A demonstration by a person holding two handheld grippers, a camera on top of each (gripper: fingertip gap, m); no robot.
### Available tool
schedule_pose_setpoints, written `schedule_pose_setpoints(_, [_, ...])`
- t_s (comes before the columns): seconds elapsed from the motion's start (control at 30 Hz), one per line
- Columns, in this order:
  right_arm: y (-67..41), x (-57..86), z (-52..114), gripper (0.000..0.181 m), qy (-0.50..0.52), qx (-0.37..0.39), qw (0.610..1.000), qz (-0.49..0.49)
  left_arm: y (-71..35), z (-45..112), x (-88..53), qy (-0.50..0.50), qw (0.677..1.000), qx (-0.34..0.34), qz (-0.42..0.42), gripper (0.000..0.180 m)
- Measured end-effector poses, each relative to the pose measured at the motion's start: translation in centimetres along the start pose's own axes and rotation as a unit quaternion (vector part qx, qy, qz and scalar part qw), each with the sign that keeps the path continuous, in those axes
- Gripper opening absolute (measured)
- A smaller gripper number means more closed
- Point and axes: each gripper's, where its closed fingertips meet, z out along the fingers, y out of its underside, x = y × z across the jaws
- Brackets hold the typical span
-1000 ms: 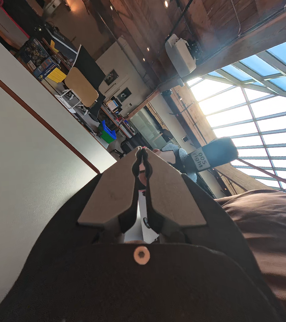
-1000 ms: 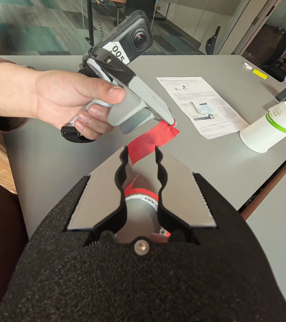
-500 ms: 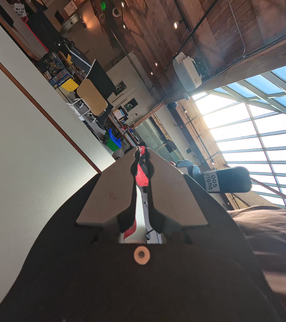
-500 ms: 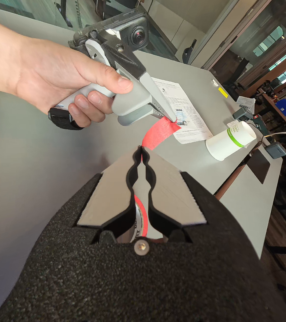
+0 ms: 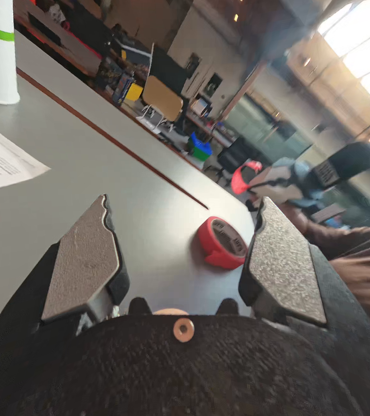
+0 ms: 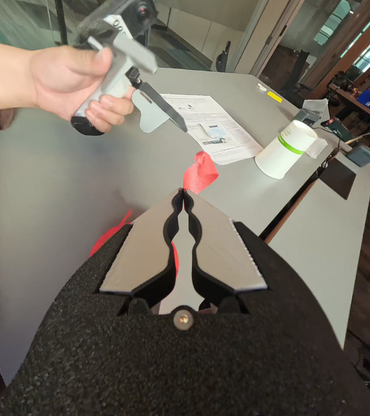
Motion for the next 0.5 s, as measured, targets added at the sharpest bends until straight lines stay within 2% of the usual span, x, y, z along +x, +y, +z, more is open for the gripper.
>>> schedule_pose_setpoints(0.03, [0.4,0.7,-0.3,0.0,0.003,0.004,1.0,0.023,1.1,0.2,-0.6,-0.026,0.997,-0.034,0.057,0.122])
schedule_pose_setpoints(0.1, [1.1,1.8,-0.5,0.0,0.001,0.008,0.997,0.075,3.1,0.8,-0.9,-0.04,0.99,-0.084,0.106,0.12])
schedule_pose_setpoints(0.2, [1.9,2.7,-0.8,0.0,-0.005,0.013,0.99,0.139,3.6,1.6,1.6,0.024,0.991,-0.071,0.113,0.098])
schedule_pose_setpoints(0.3, [2.6,3.1,-0.8,0.0,0.004,0.0,0.99,0.144,3.6,2.1,4.2,0.099,0.991,-0.069,0.056,0.104])
schedule_pose_setpoints(0.5, [1.3,1.9,0.0,0.0,0.014,-0.005,0.997,0.07,4.6,3.2,8.0,0.22,0.971,-0.074,-0.057,0.124])
